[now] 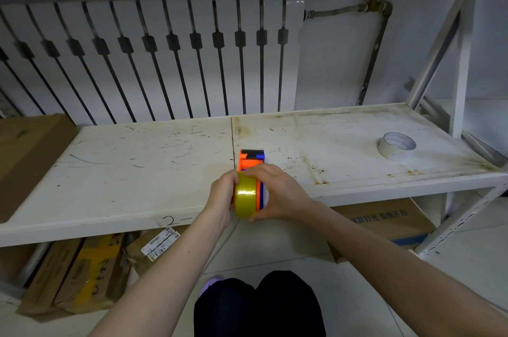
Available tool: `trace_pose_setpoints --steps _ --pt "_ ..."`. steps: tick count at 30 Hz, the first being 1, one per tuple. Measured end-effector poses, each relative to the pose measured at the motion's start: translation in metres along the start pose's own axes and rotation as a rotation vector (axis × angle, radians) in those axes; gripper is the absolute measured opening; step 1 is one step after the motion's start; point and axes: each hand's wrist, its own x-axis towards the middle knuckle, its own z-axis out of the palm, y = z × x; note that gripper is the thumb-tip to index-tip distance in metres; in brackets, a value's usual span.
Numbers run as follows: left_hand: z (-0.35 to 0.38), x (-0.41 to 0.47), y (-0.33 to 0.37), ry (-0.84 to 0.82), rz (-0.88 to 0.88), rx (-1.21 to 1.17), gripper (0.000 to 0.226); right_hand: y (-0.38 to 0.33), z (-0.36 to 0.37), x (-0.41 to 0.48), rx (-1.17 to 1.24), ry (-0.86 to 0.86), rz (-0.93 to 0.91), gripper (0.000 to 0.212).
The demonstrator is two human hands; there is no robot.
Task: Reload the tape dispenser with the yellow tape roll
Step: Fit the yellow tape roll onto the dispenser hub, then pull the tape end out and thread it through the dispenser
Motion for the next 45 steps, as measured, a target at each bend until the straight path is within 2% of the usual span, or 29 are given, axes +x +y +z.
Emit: trace_pose_setpoints --steps 6,15,20,24,26,28,32,34,37,39,42,45 --pt "-0.001 -0.003 -0.005 0.003 -0.02 -0.061 0.016 -0.002 0.0 0.0 0.007 0.003 0.066 0.094" --pt "0.003 -0.009 0.006 0.024 0.001 0.002 0.026 -0.004 0.002 -0.002 -0.027 0.004 0.06 0.094" --pt "0.001 -0.007 0.005 0.039 0.005 0.007 0.024 -0.006 -0.001 -0.001 -0.025 0.003 0.069 0.094" --pt "0.001 -0.009 0.002 0.053 -0.039 0.081 0.012 -0.009 -0.004 -0.001 0.008 0.023 0.109 0.092" --pt "-0.004 -0.005 0.0 0.037 -0.019 0.119 0.014 -0.012 -0.006 -0.001 0.01 0.024 0.126 0.093" --pt "-0.01 0.002 -0.003 0.016 0.113 0.231 0.013 -0.012 -0.008 -0.001 0.03 0.012 0.188 0.094" --pt "-0.031 0.006 -0.018 0.182 0.447 0.899 0.044 -0.01 -0.012 0.004 -0.03 -0.079 0.227 0.099" --pt "-0.032 0.0 -0.024 0.2 0.561 1.102 0.051 -0.009 -0.018 0.008 -0.05 -0.153 0.202 0.091" --pt "-0.032 -0.001 -0.026 0.251 0.607 1.246 0.063 -0.01 -0.029 0.017 0.047 -0.178 0.224 0.051" --pt "-0.029 0.0 -0.022 0.293 0.659 1.255 0.057 -0.012 -0.033 0.023 0.053 -0.066 0.244 0.033" --pt "-0.023 0.0 -0.017 0.257 0.737 1.184 0.048 -0.019 -0.033 0.03 0.059 0.044 0.305 0.026" --pt "-0.019 -0.001 -0.015 0.21 0.714 1.111 0.048 -0.023 -0.032 0.036 0.065 0.081 0.354 0.02"
